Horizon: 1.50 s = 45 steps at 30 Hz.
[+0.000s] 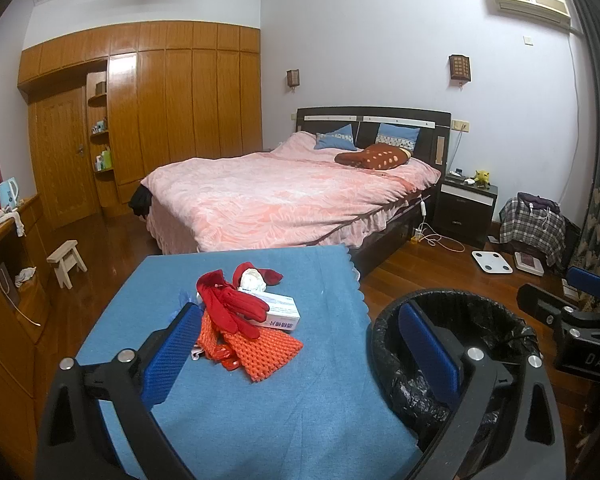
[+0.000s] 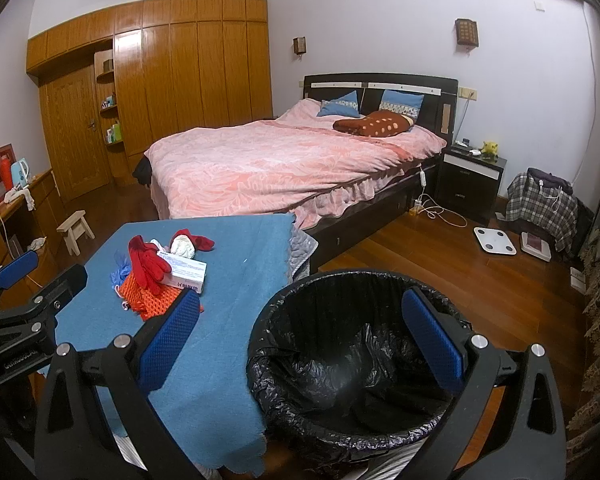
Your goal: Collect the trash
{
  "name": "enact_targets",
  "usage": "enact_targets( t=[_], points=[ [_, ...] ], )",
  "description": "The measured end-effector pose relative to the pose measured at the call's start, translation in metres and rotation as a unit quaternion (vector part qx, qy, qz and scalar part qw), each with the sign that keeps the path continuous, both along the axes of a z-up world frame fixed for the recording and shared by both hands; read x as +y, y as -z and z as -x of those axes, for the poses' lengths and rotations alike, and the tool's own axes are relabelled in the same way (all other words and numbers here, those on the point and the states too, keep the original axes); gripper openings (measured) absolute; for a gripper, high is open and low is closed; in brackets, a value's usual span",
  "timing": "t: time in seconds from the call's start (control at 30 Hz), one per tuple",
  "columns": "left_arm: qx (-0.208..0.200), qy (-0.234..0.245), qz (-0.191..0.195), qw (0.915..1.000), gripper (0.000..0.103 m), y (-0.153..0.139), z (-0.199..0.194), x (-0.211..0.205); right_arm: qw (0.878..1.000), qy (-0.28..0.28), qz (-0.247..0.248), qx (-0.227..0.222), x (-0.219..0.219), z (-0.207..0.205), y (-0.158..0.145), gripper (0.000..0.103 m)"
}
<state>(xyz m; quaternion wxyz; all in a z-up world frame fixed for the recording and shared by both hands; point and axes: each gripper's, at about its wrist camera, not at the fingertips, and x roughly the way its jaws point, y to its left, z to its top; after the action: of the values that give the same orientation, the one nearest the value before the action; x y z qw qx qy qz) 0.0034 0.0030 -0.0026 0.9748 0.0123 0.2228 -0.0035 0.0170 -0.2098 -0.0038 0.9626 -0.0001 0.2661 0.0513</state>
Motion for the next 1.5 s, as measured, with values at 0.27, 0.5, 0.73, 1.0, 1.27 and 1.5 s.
enact_targets(
  t=[0.27,0.5,0.73,1.0,1.27,1.5],
  points=[
    [0.002,-0.005,0.0,1.0,0.097,0.023,-0.002,0.009,1.0,-0.002,-0.001,0.002,0.0,0.0,-0.001,0.098],
    [0.004,-0.018,0.001,0.9998,0.097,0.024,-0.007,0.019,1.0,-0.011,0.0,0.006,0.015,-0.014,0.01,0.098],
    [0.013,-0.048,-0.005,0.9988,0.097,0.028,-0.022,0.045,0.999,-0.032,0.003,0.007,0.038,-0.037,0.016,0.098],
    [0.03,-0.119,-0.003,0.9924,0.097,0.057,-0.046,0.114,0.997,-0.071,0.009,0.016,0.082,-0.084,0.048,0.098],
    [0.076,-0.148,-0.022,0.9858,0.096,0.105,-0.077,0.156,0.996,-0.086,0.006,0.034,0.113,-0.124,0.082,0.098],
    [0.085,-0.152,-0.014,0.9846,0.09,0.122,-0.107,0.17,0.994,-0.104,0.014,0.041,0.141,-0.159,0.103,0.096]
  ],
)
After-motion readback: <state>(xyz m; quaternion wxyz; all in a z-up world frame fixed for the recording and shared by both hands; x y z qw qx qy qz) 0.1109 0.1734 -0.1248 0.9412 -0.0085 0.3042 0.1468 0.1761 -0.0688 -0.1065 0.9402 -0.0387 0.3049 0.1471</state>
